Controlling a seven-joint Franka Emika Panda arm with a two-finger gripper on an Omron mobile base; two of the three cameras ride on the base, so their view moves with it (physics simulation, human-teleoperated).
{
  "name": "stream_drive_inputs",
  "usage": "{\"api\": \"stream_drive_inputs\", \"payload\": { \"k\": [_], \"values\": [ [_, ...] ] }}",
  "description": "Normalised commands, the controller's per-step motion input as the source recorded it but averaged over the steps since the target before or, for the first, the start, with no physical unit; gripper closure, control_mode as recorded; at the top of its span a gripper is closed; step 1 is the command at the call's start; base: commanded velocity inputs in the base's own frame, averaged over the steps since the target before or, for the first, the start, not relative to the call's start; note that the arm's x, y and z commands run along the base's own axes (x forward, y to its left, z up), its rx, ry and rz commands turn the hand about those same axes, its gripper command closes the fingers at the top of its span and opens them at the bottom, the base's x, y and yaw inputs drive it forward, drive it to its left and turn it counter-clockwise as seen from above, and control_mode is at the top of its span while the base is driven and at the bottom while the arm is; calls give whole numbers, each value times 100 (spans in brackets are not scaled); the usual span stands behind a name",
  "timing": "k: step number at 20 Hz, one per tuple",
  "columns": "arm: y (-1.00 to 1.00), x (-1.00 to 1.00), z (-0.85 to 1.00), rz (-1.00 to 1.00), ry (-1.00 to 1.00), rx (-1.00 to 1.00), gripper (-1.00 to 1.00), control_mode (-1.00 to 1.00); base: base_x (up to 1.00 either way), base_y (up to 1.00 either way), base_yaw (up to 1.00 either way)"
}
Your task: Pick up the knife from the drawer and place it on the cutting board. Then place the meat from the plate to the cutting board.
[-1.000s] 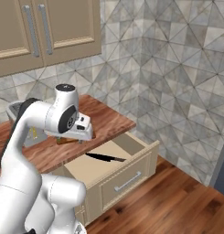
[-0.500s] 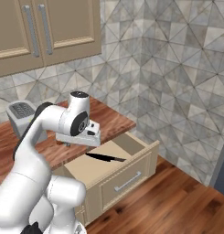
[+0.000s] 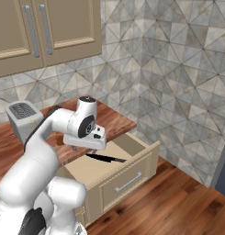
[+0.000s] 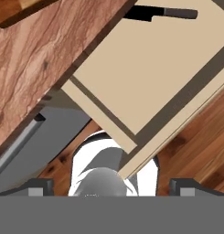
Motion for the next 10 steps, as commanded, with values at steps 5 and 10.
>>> {"api": "stream_drive_inputs", "payload": {
  "k": [5, 10],
  "values": [
    [-34, 16, -26, 0, 1, 0, -100, -100, 0, 0, 0],
    [-26, 16, -29, 0, 0, 0, -100, -100, 0, 0, 0]
  ]
}}
